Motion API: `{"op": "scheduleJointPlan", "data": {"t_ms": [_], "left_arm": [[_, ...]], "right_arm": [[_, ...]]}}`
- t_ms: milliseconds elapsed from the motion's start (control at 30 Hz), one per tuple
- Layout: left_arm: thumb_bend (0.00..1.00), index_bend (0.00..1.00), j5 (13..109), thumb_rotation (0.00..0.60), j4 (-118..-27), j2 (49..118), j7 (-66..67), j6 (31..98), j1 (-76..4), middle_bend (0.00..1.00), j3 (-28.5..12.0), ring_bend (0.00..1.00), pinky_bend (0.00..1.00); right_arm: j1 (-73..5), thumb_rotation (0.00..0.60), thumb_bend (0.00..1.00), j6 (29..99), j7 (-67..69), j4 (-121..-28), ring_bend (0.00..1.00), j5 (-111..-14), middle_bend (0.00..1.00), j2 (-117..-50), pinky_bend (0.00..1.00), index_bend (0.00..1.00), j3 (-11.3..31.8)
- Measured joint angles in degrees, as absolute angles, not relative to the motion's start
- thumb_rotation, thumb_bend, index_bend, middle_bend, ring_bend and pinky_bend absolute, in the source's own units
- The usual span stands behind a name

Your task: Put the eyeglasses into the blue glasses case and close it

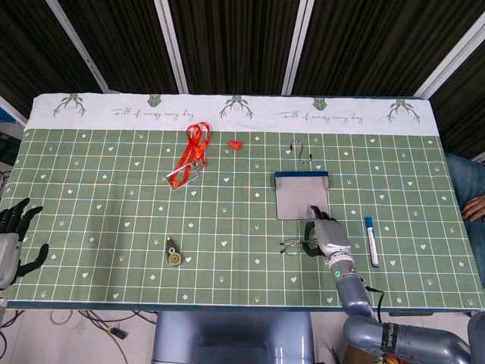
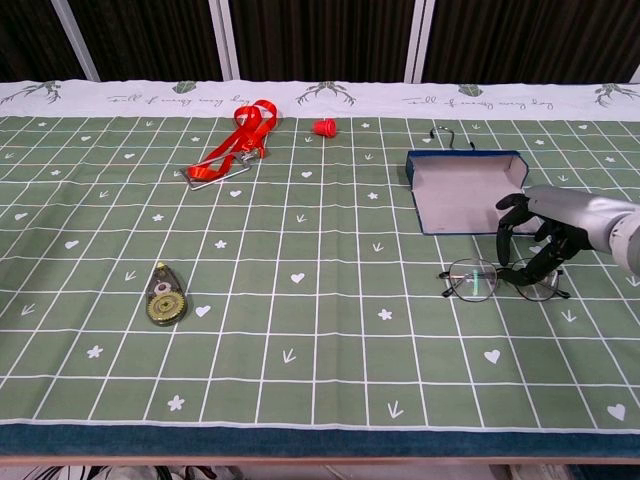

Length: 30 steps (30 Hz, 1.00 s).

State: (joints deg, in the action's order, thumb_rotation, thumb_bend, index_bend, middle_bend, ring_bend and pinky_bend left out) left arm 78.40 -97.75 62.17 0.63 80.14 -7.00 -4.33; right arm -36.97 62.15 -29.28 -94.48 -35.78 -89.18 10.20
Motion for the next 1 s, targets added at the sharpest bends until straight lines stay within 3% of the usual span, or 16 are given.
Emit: {"op": "scheduleJointPlan", "data": {"t_ms": [1000], "left_arm": [[0.4, 0.12, 78.15, 0.6, -97.96, 61.98, 0.71, 79.83, -7.07, 0.0, -4.28, 0.0, 0.0]], "right_arm": [[-37.7, 0.6, 0.49, 61.41, -28.77, -94.15, 0.12, -35.61, 0.06, -89.43, 0.19, 0.6, 10.39]]}}
